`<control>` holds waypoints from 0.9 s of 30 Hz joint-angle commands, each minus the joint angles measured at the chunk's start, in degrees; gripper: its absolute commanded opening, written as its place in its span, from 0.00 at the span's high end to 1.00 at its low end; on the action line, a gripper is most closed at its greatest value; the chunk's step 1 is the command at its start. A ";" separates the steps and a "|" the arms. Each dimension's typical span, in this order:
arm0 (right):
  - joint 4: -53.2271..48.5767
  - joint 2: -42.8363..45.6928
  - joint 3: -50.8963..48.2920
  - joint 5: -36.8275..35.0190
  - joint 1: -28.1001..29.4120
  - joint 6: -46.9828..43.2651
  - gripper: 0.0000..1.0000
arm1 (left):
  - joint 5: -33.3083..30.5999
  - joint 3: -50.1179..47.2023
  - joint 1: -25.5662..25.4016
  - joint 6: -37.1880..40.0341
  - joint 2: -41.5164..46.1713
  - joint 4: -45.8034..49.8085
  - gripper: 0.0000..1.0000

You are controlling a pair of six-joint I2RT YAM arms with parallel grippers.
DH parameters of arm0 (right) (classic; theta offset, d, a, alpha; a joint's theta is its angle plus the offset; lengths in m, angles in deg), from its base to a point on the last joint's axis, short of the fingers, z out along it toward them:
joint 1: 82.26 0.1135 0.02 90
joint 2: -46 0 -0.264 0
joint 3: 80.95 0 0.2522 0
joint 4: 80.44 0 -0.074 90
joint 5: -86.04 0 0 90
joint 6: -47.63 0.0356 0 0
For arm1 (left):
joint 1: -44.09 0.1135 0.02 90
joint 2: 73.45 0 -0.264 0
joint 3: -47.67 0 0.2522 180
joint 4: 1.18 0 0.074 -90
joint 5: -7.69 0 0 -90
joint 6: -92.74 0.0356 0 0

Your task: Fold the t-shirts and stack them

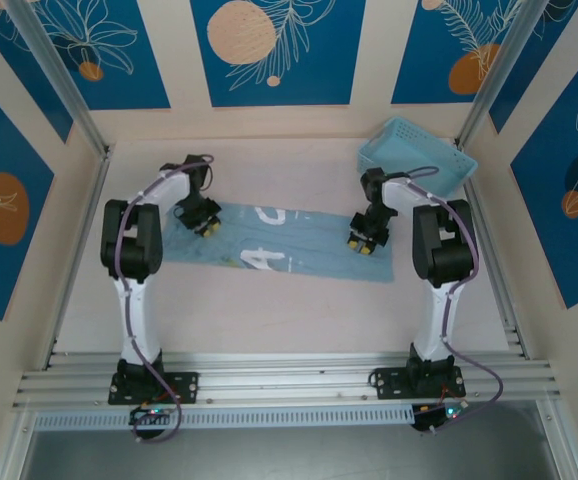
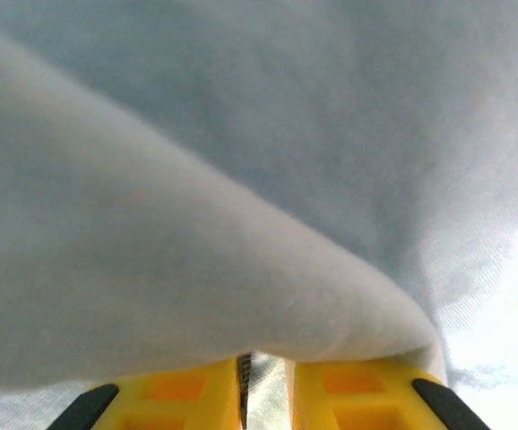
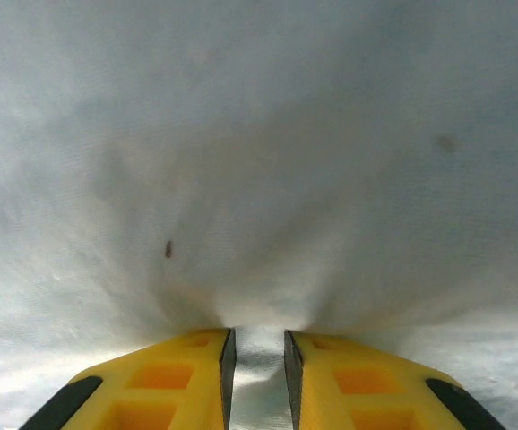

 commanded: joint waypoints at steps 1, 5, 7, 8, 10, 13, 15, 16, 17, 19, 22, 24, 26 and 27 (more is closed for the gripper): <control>-3.76 5.53 -8.51 3.00 4.79 5.42 0.75 | 4.87 10.73 0.78 4.40 -9.24 -1.72 0.81; 1.58 13.30 -16.48 12.76 10.68 11.63 0.74 | 11.93 28.71 -0.76 4.23 -17.77 -5.50 0.74; 5.23 16.77 -17.79 16.65 13.09 12.71 0.72 | 13.94 36.82 -2.03 3.48 -20.32 -5.71 0.70; 5.90 18.49 -17.60 16.83 13.89 12.80 0.71 | 14.53 40.44 -2.78 3.26 -20.84 -5.64 0.68; 6.74 21.17 -16.84 15.94 13.93 11.71 0.70 | 13.26 42.61 -4.08 2.89 -18.82 -4.33 0.67; 7.78 22.90 -14.65 12.74 12.32 7.53 0.67 | 7.05 34.42 -5.65 1.18 -9.36 -1.50 0.64; 9.12 20.78 -12.03 12.37 11.24 3.73 0.67 | 3.86 20.61 -6.18 -4.46 -0.66 -3.37 0.67; 10.03 18.69 -10.10 12.31 10.90 1.20 0.68 | 3.72 12.54 -6.38 -8.54 3.56 -6.41 0.70; 10.72 16.21 -8.06 12.02 10.67 -0.75 0.68 | 4.27 5.18 -6.68 -12.23 7.00 -10.46 0.72; 11.33 10.69 -3.44 12.99 10.14 -3.73 0.69 | 4.66 -3.76 -7.29 -17.58 10.29 -16.26 0.72; 9.88 2.42 4.23 13.06 9.70 -5.98 0.69 | 5.31 -7.14 -7.28 -21.56 9.05 -19.04 0.75; 8.38 -1.90 8.99 13.15 9.57 -6.66 0.70 | 2.76 -6.60 -6.65 -22.40 7.54 -17.86 0.76; 6.21 -5.99 13.59 13.21 9.62 -7.33 0.70 | 1.25 -6.85 -5.66 -23.73 5.82 -19.21 0.77; 4.94 -7.34 15.09 12.32 9.61 -7.28 0.71 | 1.19 -6.44 -5.35 -24.19 4.66 -19.38 0.76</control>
